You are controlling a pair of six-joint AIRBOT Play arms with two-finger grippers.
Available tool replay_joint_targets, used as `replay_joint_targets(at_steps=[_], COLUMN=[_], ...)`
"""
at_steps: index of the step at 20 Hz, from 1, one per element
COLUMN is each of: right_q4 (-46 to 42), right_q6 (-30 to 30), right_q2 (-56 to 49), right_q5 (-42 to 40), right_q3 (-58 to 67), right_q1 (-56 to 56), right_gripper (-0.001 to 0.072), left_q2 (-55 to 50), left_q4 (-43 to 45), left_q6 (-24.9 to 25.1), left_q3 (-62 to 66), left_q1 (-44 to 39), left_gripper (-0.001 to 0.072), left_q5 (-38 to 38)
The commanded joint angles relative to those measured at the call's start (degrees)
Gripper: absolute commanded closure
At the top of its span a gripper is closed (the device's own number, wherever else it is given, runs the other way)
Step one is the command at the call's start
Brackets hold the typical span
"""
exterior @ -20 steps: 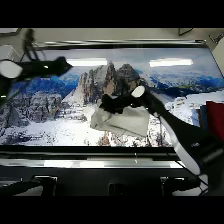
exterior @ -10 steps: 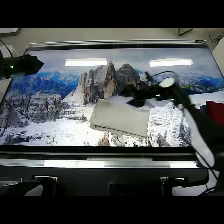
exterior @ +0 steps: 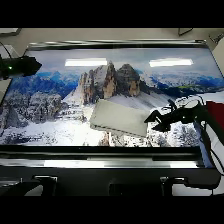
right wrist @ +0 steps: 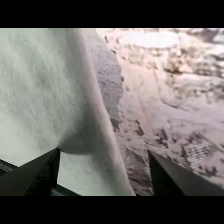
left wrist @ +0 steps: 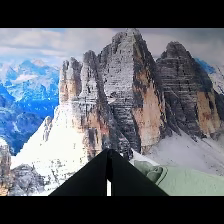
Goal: Fold the clothes and pants, and hang the long-sleeved shirts on hangers.
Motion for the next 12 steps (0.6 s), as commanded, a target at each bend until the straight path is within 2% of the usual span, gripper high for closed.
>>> replay_joint_targets(at_steps=[1,2,3,6,7,10,12], right_q4=[9.66,11.32,13.11,17.05,19.32,25.51,24.2], right_q6=[-6.47,-7.65,-8.57,-11.8,-13.33,-17.81,-13.84], right_q2=[-1.51,-2.14,-2.89,-3.74,-3.72,-2.58,-0.24], right_q5=[-4.42,-3.82,-2.97,0.11,1.18,5.73,8.66], right_q3=[-4.13,-4.13,-4.13,-4.13,-4.13,-0.68,6.99], right_q1=[-0.52,-0.52,-0.52,-0.52,-0.55,-2.43,-5.9], right_gripper=[0.0133,0.0174,0.0248,0.0545,0.0672,0.067,0.0672], left_q2=[0.04,0.04,0.04,0.04,0.04,0.04,0.04], left_q4=[-0.61,-0.63,-0.61,-0.61,-0.63,-0.59,-0.59], left_q6=[-0.59,-0.61,-0.61,-0.61,-0.61,-0.61,-0.57], left_q3=[0.0,0.0,0.0,0.0,0.0,0.0,0.0], left_q1=[-0.33,-0.39,-0.63,-1.07,-1.09,-1.07,-1.07], left_gripper=[0.0679,0.0679,0.0679,0.0679,0.0679,0.0679,0.0679], left_q5=[-0.09,-0.07,-0.07,-0.07,-0.07,-0.02,0.09])
